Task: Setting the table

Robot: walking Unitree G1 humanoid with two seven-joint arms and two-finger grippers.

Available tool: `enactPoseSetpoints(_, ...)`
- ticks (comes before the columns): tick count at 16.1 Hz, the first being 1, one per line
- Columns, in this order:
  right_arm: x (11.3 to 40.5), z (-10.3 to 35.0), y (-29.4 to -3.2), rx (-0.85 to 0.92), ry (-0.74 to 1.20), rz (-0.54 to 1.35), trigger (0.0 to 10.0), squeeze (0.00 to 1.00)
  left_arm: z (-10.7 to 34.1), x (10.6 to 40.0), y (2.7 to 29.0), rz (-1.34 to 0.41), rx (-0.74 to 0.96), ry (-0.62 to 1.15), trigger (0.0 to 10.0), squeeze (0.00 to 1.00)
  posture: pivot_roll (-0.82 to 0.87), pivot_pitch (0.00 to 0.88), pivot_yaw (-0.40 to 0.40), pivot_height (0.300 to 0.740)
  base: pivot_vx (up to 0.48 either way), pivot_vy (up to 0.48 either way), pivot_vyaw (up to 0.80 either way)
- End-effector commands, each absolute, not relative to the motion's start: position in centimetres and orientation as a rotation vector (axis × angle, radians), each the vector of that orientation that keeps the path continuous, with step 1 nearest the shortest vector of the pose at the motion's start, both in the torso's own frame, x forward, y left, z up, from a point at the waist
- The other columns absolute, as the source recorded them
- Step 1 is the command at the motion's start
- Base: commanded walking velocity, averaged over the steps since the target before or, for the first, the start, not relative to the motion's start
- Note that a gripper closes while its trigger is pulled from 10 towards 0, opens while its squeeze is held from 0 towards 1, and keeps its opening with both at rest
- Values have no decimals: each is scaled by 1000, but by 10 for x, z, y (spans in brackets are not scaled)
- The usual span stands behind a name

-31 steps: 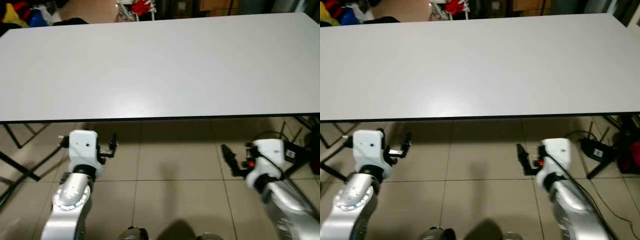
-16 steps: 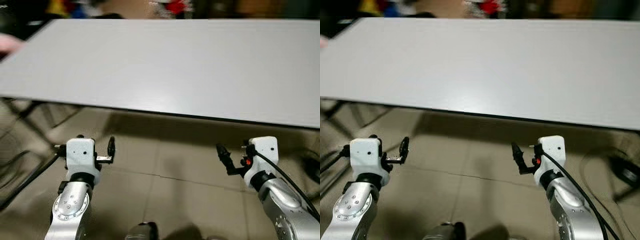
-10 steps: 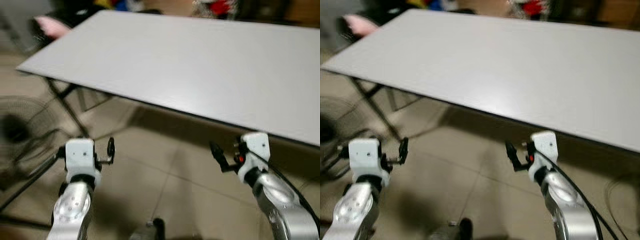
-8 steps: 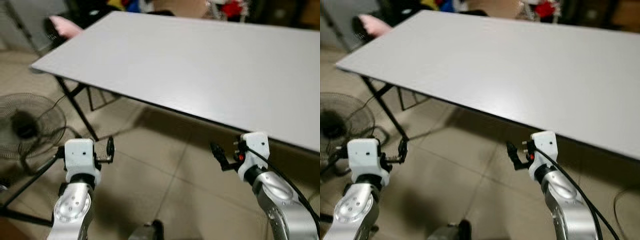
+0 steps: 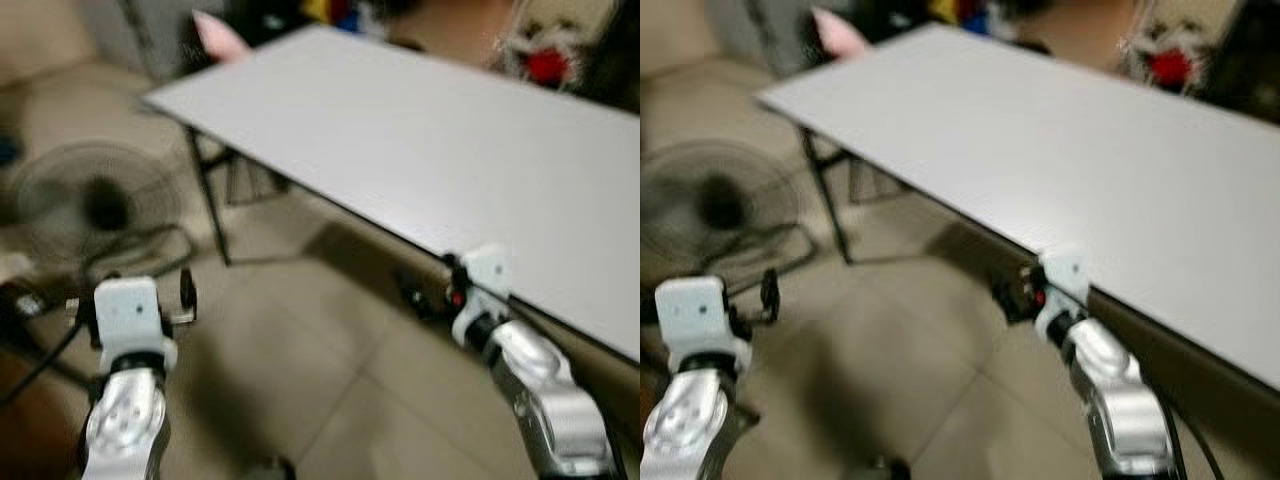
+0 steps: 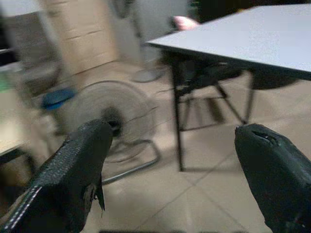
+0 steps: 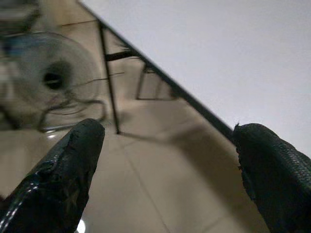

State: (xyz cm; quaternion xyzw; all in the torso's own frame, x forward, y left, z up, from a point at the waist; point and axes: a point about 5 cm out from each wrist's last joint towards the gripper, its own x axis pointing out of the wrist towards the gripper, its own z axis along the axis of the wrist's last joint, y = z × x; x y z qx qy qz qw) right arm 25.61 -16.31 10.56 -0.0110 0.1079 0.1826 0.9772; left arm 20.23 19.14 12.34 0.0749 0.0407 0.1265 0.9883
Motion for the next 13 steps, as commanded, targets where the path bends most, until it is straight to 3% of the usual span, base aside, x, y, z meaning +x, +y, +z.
enactPoseSetpoints(1, 255, 103, -167, -18, 221, 360, 10000, 1000, 124, 199, 189, 254, 153, 78, 10000, 0, -55, 20, 30, 740, 0, 0, 800)
enactPoseSetpoints(7, 255, 97, -153, 11, 228, 399, 10000, 1000, 131, 199, 192, 264, 127, 76, 10000, 0, -22, 34, 35, 740, 0, 0, 800)
enactPoseSetpoints(9, 254, 96, -148, 33, 233, 422, 10000, 1000, 130, 198, 194, 290, 123, 85, 10000, 0, -15, 38, 33, 740, 0, 0, 0)
enactPoseSetpoints(10, 255, 96, -148, 44, 234, 422, 10000, 275, 130, 197, 194, 292, 126, 83, 10000, 0, -11, 39, 31, 740, 0, 0, 0)
enactPoseSetpoints(11, 257, 95, -146, 28, 236, 429, 10000, 0, 132, 196, 194, 289, 134, 73, 10000, 0, -7, 42, 28, 740, 0, 0, 0)
enactPoseSetpoints(13, 260, 95, -139, -14, 241, 492, 10000, 0, 135, 193, 194, 295, 108, 66, 10000, 0, 4, 48, 18, 740, 341, 0, 800)
